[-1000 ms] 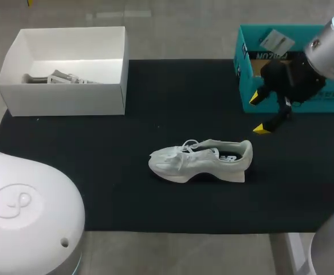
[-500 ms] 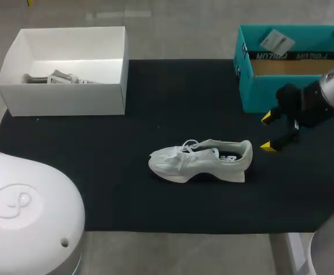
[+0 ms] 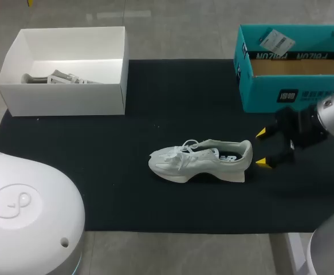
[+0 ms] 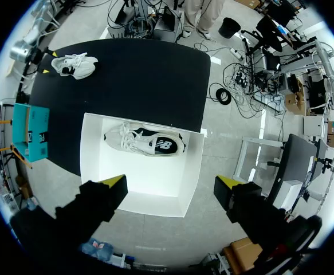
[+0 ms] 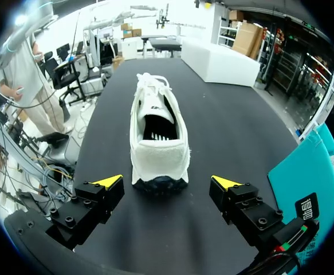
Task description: Take the shoe out of the shoebox, open the shoe tongue, remove and reinsert the insole, then place the shoe into the shoebox
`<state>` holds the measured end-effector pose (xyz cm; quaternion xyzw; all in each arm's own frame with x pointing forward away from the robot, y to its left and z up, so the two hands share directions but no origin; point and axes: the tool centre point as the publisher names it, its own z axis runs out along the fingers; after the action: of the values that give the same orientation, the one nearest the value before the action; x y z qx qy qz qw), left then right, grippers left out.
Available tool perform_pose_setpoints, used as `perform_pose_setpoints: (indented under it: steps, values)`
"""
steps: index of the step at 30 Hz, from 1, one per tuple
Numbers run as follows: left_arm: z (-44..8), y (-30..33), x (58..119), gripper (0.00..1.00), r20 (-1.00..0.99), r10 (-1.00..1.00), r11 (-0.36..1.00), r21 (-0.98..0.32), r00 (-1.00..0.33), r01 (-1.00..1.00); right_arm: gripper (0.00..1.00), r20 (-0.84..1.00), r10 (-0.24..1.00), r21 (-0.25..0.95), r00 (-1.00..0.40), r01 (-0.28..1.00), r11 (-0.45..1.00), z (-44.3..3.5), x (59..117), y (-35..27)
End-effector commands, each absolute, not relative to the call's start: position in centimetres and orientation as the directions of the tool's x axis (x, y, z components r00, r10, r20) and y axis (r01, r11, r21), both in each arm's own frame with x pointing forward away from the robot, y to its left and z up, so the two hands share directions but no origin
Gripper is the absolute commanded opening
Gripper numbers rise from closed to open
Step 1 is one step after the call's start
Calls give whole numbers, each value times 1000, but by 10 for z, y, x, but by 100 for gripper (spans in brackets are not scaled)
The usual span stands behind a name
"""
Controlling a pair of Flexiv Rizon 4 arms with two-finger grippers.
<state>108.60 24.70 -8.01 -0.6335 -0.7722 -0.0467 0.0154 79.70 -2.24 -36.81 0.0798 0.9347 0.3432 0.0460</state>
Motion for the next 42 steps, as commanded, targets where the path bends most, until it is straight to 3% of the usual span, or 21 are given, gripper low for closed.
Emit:
perform_pose_setpoints:
  steps: [1,18,35,37,42]
  values:
    - [-80,247,1086,100,85,977,192,53,-196,980,100,-27,177,683,-984,111,722,-386,806,-15]
    - [-80,247,1086,100,85,977,192,53,-196,980,100,-28,114,752,-993,55,657,-411,803,20]
    - [-80,247,1086,100,85,977,192,53,-196,980,100,5,116,758,-993,79,647,-434,805,44]
    - [-80,247,1086,100,85,977,192,53,-196,980,0,7,119,756,-993,83,649,-435,805,44]
    - [-80,247,1086,100,85,977,192,53,-196,980,0,0,117,753,-993,77,653,-434,806,44]
